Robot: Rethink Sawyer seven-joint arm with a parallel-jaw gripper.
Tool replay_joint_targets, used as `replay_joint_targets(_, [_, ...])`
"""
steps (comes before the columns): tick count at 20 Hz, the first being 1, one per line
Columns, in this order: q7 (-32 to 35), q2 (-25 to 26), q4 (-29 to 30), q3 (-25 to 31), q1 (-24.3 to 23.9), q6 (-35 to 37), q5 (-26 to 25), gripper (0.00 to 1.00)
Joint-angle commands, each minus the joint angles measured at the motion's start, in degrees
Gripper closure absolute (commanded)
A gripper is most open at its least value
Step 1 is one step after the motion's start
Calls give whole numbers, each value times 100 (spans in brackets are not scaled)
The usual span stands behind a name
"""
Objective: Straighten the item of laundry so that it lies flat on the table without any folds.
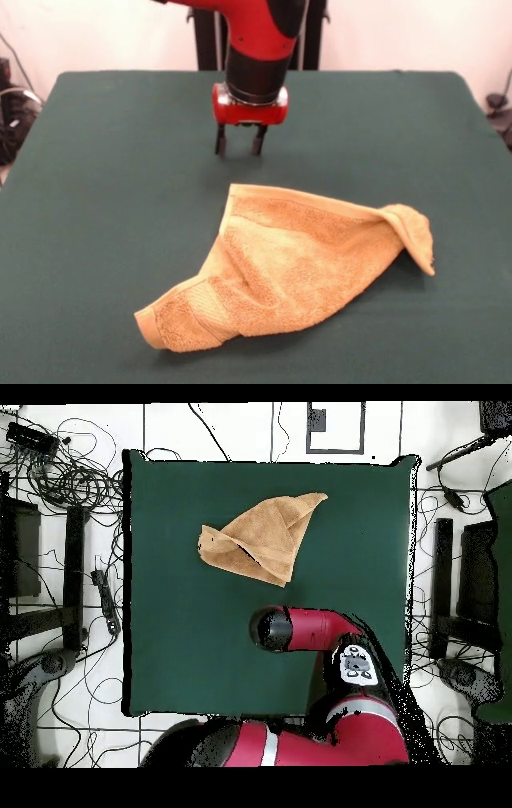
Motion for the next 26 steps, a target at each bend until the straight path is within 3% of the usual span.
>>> replay_joint_targets(1, [-42, 447, -1333, 1008, 54, 190, 3, 0])
replay_joint_targets(15, [-212, 758, -2027, 1308, -96, 516, -210, 0])
replay_joint_targets(26, [134, 539, -1720, 1285, -97, 757, -245, 0])
